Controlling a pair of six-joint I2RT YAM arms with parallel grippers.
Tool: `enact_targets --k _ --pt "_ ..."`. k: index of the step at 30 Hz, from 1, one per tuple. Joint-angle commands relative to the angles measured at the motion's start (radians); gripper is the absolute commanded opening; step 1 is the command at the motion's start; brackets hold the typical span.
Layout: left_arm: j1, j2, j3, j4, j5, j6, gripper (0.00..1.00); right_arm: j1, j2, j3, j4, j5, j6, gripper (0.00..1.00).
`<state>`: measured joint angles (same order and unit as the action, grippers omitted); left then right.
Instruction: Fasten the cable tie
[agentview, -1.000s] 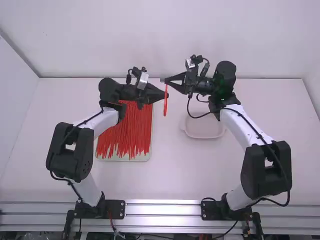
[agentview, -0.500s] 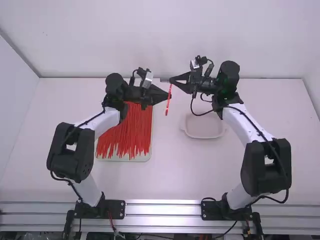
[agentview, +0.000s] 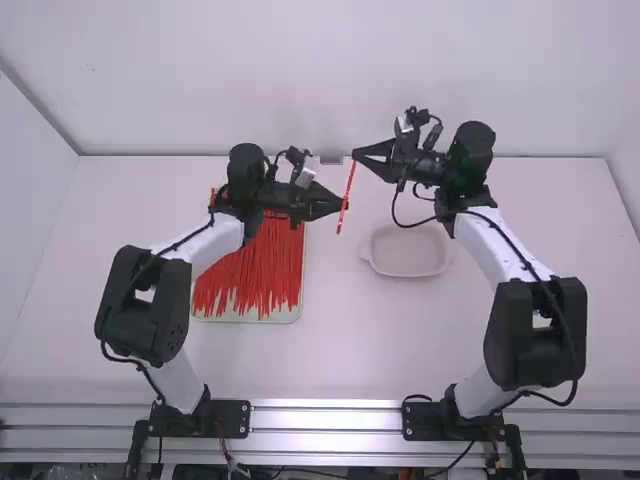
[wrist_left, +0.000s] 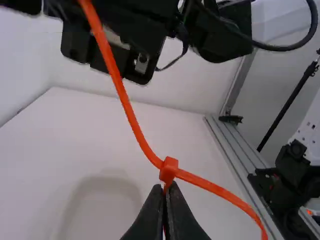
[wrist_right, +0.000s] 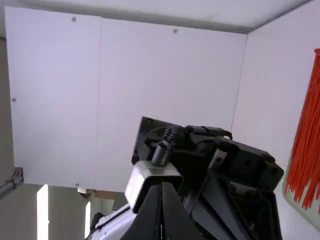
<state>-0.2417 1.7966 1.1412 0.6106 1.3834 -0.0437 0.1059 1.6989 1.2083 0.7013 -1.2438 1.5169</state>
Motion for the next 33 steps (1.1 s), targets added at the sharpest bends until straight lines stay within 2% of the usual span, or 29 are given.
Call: enact_targets --k 1,8,14,20,27,31,32,33 --pt "-0.016 -0.005 -0.030 -0.065 0.093 0.122 0.02 -0.034 -0.018 0.038 0.067 0.092 0.060 0.00" --pt "-0.014 -0.005 -0.030 -0.165 0.093 0.185 0.02 -0.069 -0.018 0.052 0.089 0.093 0.064 0.00" --pt "-0.015 -0.005 -0.030 -0.299 0.089 0.317 0.02 -0.075 -0.018 0.117 0.077 0.100 0.046 0.00" --pt "-0.018 -0.005 -0.030 -0.309 0.068 0.327 0.02 -0.075 -0.017 0.169 0.073 0.120 0.032 0.00" --pt "-0.017 -0.005 -0.030 -0.303 0.063 0.328 0.02 -0.087 -0.018 0.283 -0.105 0.121 -0.089 0.00" --pt "-0.022 -0.005 -0.029 -0.280 0.063 0.319 0.02 -0.085 -0.017 0.312 -0.158 0.114 -0.138 0.00" --pt "-0.018 -0.005 -0.029 -0.265 0.063 0.307 0.02 -0.085 -0.017 0.314 -0.168 0.111 -0.149 0.10" --pt "-0.014 -0.005 -0.029 -0.230 0.063 0.279 0.02 -0.085 -0.017 0.314 -0.176 0.103 -0.160 0.25"
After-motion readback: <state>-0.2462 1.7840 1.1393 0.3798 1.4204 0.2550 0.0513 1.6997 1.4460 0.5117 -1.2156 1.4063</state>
